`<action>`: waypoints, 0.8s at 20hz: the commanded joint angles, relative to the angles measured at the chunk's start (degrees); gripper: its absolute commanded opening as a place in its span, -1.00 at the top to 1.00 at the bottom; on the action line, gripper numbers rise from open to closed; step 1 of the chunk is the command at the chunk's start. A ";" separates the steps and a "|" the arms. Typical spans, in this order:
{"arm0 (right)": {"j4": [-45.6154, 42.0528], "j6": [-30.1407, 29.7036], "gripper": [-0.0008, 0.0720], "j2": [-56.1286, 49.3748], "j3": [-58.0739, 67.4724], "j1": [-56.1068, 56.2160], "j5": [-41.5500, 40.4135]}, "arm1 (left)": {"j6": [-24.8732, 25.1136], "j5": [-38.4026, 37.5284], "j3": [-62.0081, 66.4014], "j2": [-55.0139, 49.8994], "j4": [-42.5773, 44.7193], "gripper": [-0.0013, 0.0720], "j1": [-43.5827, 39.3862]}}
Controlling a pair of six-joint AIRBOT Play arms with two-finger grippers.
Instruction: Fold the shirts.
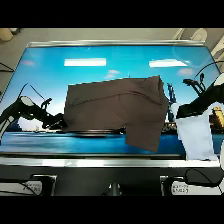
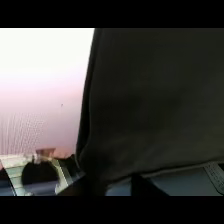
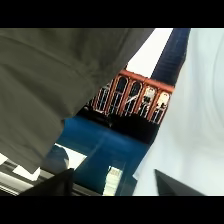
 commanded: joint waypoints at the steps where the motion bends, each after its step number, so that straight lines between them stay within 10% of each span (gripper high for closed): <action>1: 5.03 -2.40 -0.76 2.01 -6.97 0.07 -4.81 | 0.02 2.60 -0.26 0.00 -0.44 0.85 -1.33; 16: 14.60 -1.20 -0.02 -6.38 -16.50 5.31 -26.71 | 4.09 2.47 -0.24 6.16 -2.58 0.89 -1.40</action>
